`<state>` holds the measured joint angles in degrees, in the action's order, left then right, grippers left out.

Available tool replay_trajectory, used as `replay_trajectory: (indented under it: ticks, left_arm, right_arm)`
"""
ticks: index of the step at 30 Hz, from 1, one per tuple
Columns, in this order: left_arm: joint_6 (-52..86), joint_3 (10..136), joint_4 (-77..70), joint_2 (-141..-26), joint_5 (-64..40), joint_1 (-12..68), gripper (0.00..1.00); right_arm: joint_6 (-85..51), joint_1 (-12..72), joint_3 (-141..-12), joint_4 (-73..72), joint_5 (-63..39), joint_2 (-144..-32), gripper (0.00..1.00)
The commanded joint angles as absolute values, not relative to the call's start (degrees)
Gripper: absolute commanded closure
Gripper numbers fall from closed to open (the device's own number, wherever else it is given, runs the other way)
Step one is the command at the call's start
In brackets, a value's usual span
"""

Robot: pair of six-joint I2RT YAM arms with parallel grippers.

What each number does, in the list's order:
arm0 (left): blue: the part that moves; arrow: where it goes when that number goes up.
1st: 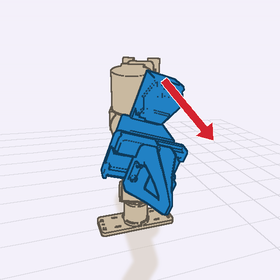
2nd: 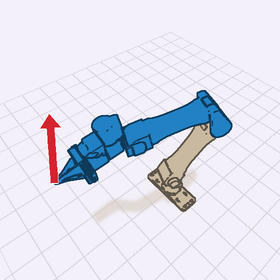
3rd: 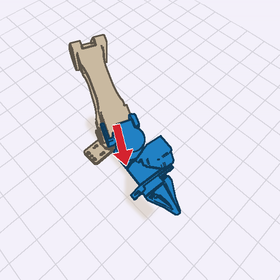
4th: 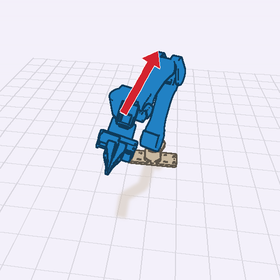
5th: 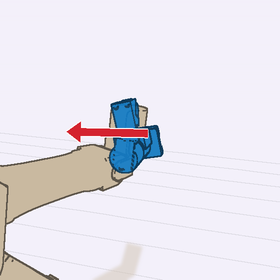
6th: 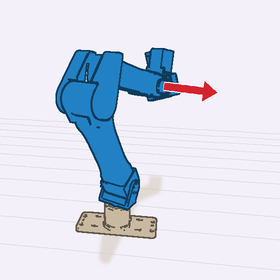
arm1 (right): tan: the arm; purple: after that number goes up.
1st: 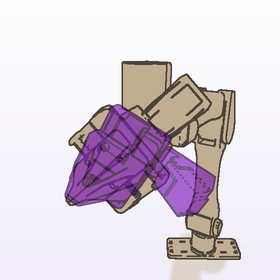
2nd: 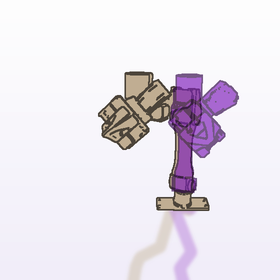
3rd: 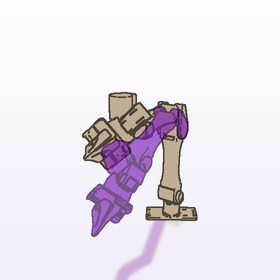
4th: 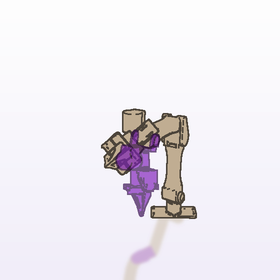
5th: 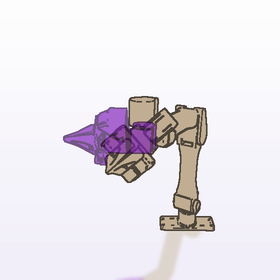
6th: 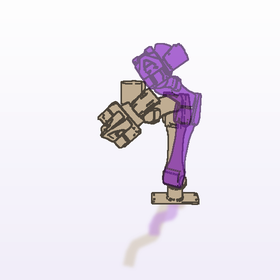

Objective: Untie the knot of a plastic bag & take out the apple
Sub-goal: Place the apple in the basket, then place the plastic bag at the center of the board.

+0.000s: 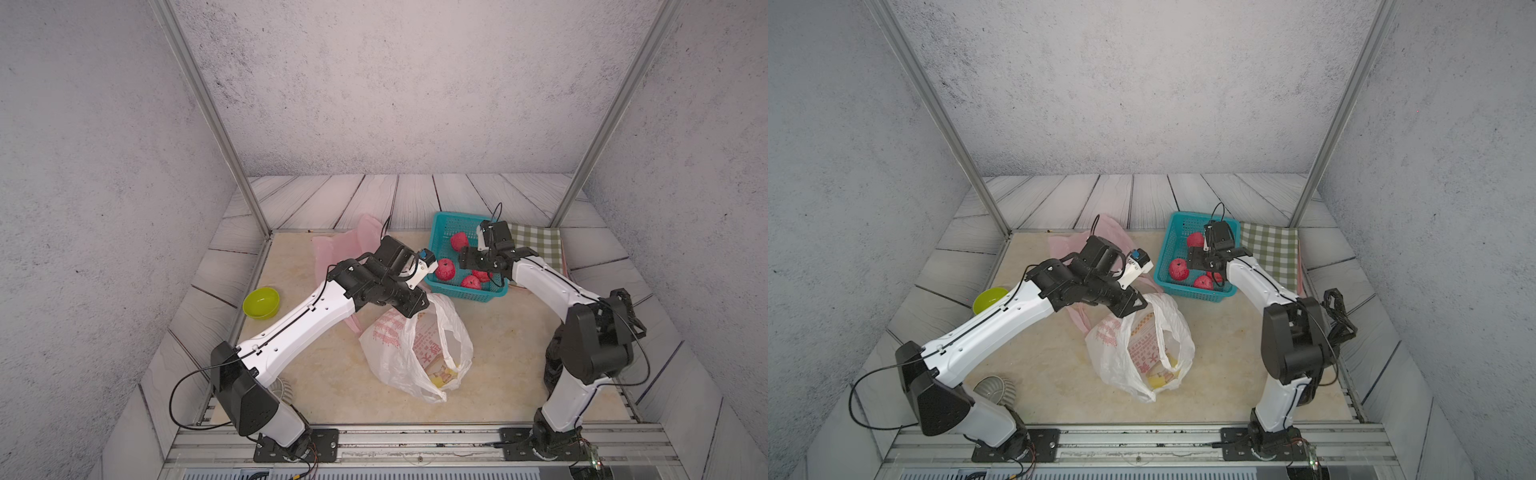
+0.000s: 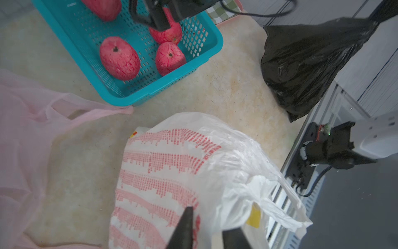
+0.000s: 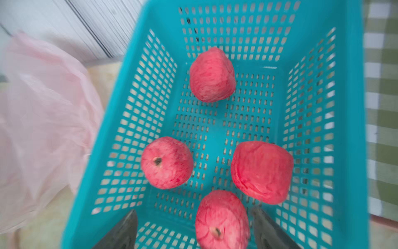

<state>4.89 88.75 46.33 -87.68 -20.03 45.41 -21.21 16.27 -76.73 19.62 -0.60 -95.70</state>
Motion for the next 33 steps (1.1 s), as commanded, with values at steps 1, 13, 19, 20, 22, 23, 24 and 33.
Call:
replay_trajectory:
  ticks: [1, 13, 19, 20, 22, 23, 24, 33]
  left_arm:
    - [3.4, 88.1, 45.9, -87.4, -21.3, 45.1, 0.48]
    - [9.8, 81.4, 32.7, -78.5, -22.0, 45.1, 0.28]
    - [21.9, 67.5, 19.1, -80.1, -26.7, 46.8, 0.43]
    - [23.4, 64.1, 15.8, -79.9, -25.8, 47.7, 0.43]
    - [25.8, 58.3, 10.8, -79.7, -24.4, 49.2, 0.44]
    - [27.1, 55.4, 8.6, -79.8, -23.9, 49.8, 0.45]
    - [28.1, 53.1, 7.2, -79.9, -23.6, 50.2, 0.45]
    - [33.1, 39.1, 1.4, -83.8, -18.4, 50.4, 0.46]
  right_arm:
    - [-22.8, 17.7, -70.1, 16.4, -1.8, -86.0, 0.17]
    - [-20.7, 29.0, -61.1, 19.9, -5.7, -70.1, 0.2]
    - [-24.7, 38.2, -52.6, 15.8, -3.2, -68.2, 0.2]
    - [-25.8, 39.7, -49.8, 13.8, -2.7, -67.9, 0.2]
    - [-27.7, 41.9, -45.4, 10.8, -1.2, -67.7, 0.2]
    - [-28.5, 42.9, -43.5, 9.4, -0.7, -68.0, 0.2]
    - [-29.2, 43.7, -41.7, 8.2, -0.5, -68.5, 0.2]
    - [-35.3, 48.4, -30.7, -1.1, 0.3, -75.8, 0.21]
